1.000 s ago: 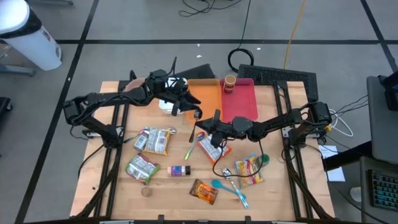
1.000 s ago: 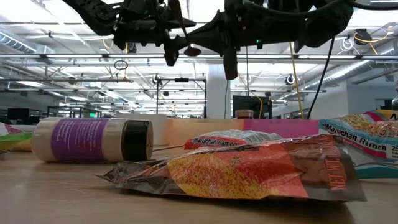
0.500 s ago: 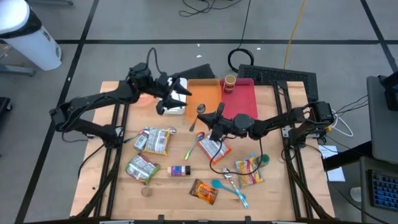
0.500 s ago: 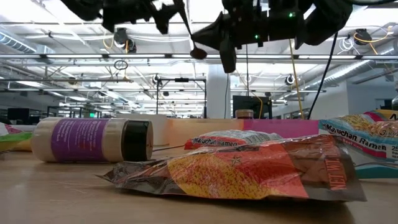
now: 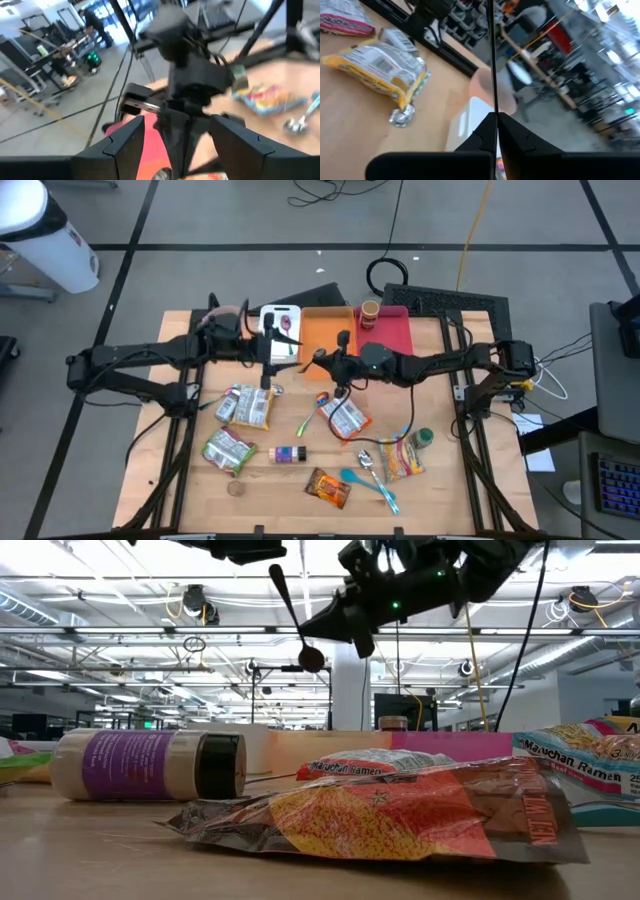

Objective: Pick & Place Food Item
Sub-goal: Put the black spoon into the white bin

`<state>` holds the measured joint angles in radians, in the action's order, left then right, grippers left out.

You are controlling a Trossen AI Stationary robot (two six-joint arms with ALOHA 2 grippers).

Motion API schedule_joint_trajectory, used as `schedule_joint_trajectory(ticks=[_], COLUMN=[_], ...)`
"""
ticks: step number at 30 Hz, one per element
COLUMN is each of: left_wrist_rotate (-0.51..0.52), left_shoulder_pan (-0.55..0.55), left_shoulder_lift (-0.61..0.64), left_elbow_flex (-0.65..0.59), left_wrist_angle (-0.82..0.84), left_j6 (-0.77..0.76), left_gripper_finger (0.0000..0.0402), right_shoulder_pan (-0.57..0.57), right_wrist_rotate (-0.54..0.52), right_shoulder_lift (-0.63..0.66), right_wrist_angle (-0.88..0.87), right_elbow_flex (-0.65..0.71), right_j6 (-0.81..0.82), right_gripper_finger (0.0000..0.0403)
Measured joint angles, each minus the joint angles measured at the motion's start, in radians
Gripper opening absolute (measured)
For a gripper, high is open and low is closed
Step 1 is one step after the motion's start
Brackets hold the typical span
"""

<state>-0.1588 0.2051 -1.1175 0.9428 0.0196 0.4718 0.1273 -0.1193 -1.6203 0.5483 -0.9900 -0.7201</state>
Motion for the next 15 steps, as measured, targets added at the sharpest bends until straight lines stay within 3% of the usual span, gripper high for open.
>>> schedule_joint_trajectory(ticks=[7, 15], left_wrist_rotate=[0.183, 0.269], left_shoulder_pan=[-0.094, -0.129], left_shoulder_lift=[0.000, -0.120], left_elbow_flex=[0.019, 0.209], left_wrist_angle=[0.083, 0.344], left_j6=[0.040, 0.005], left_gripper_finger=[0.0223, 0.0223], right_shoulder_pan=[0.044, 0.057], right_wrist_rotate=[0.020, 0.020], right_shoulder_lift=[0.000, 0.000], right_wrist_angle=[-0.062, -0.060], right_elbow_flex=[-0.018, -0.018], right_j6=[0.063, 0.085], right_gripper_finger=[0.0000, 0.0000])
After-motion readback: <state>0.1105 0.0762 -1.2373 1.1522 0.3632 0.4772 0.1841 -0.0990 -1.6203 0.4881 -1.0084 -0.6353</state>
